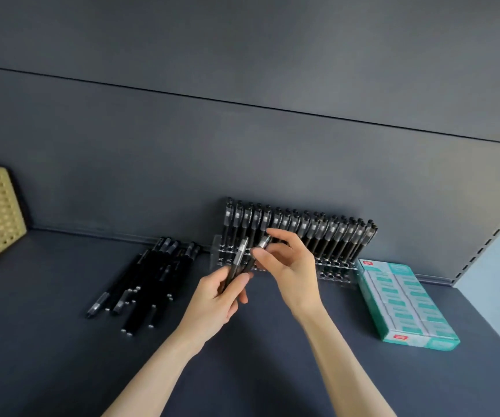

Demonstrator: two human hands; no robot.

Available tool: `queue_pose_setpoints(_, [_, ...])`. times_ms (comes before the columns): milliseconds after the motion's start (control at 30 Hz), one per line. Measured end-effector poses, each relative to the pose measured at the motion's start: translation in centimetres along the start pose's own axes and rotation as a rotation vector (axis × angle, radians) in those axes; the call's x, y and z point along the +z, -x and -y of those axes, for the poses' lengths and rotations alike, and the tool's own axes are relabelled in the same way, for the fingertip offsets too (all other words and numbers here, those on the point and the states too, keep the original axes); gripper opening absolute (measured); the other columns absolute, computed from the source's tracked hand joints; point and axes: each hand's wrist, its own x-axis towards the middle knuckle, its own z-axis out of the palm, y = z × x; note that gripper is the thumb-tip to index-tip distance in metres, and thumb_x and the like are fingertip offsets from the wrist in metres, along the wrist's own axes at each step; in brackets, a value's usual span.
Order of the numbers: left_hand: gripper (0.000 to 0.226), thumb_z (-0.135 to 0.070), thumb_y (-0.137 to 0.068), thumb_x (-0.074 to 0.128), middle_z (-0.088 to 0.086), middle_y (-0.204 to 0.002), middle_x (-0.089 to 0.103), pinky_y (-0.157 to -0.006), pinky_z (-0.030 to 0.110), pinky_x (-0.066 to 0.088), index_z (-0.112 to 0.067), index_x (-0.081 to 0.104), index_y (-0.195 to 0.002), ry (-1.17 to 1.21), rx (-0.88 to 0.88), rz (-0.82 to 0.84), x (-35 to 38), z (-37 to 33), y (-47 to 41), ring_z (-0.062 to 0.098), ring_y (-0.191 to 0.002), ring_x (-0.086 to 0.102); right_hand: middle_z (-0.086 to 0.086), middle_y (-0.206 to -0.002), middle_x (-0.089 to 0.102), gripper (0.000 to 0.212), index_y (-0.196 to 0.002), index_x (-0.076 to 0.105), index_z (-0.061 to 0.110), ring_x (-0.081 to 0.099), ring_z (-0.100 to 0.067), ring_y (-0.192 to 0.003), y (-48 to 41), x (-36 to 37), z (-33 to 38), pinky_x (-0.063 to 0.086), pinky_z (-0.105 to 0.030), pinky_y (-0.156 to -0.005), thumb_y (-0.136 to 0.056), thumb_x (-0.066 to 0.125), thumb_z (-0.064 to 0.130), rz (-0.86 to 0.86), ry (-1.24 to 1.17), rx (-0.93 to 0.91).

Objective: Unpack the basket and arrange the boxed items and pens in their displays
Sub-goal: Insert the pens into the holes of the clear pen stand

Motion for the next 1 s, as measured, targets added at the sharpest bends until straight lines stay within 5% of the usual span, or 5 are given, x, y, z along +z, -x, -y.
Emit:
queue_pose_setpoints(200, [0.018, -0.034, -0.095, 0.050, -0.008, -0.085, 0.065, -0.040, 0.021, 0.041, -0.027, 0.066, -0.091, -0.089, 0.032, -0.196, -5.1, 0.7, -0.3, 0.003, -0.060, 0.057, -0.002, -0.077, 0.065, 0.036, -0.098, 0.062, 0.037, 0.067, -0.021, -0.067, -0.7, 4.2, 0.9, 0.055, -0.027, -0.067, -0.081, 0.070, 0.006, -0.255, -0.013, -0.134])
queue_pose_setpoints(267, [0.021, -0.036, -0.097, 0.047, -0.010, -0.077, 0.062, -0.040, 0.018, 0.038, -0.024, 0.064, -0.090, -0.100, 0.036, -0.284, -6.0, 1.0, -0.3, 0.004, -0.053, 0.052, 0.004, -0.076, 0.064, 0.039, -0.100, 0.058, 0.041, 0.065, -0.027, -0.070, -1.3, 4.8, 1.1, 0.054, -0.030, -0.070, -0.082, 0.071, 0.009, -0.351, 0.054, -0.171])
queue_pose_setpoints(367, [0.026, -0.037, -0.099, 0.044, -0.008, -0.058, 0.052, -0.041, 0.013, 0.031, -0.020, 0.062, -0.089, -0.029, 0.014, -0.322, -6.6, 1.2, -0.3, 0.003, -0.046, 0.042, 0.012, -0.077, 0.062, 0.042, -0.101, 0.053, 0.046, 0.062, -0.012, -0.070, -2.4, 5.8, 1.4, 0.050, -0.021, -0.072, -0.083, 0.069, 0.012, -0.433, 0.181, -0.268])
queue_pose_setpoints(633, [0.029, -0.036, -0.100, 0.039, -0.009, -0.050, 0.046, -0.038, 0.015, 0.029, -0.019, 0.060, -0.090, 0.089, 0.006, -0.313, -6.6, 0.8, -0.5, 0.002, -0.040, 0.037, 0.013, -0.083, 0.062, 0.030, -0.113, 0.058, 0.022, 0.061, 0.003, -0.075, -4.8, 7.1, 0.2, 0.045, -0.007, -0.071, -0.086, 0.066, 0.012, -0.396, 0.332, -0.355])
queue_pose_setpoints(1000, [0.029, -0.035, -0.100, 0.042, -0.009, -0.048, 0.046, -0.039, 0.012, 0.028, -0.018, 0.060, -0.086, 0.050, 0.026, -0.299, -6.4, 1.2, -0.8, 0.002, -0.041, 0.037, 0.015, -0.086, 0.060, 0.030, -0.114, 0.060, 0.019, 0.059, 0.005, -0.078, -5.4, 7.1, 0.0, 0.044, -0.004, -0.071, -0.086, 0.066, 0.011, -0.344, 0.407, -0.390])
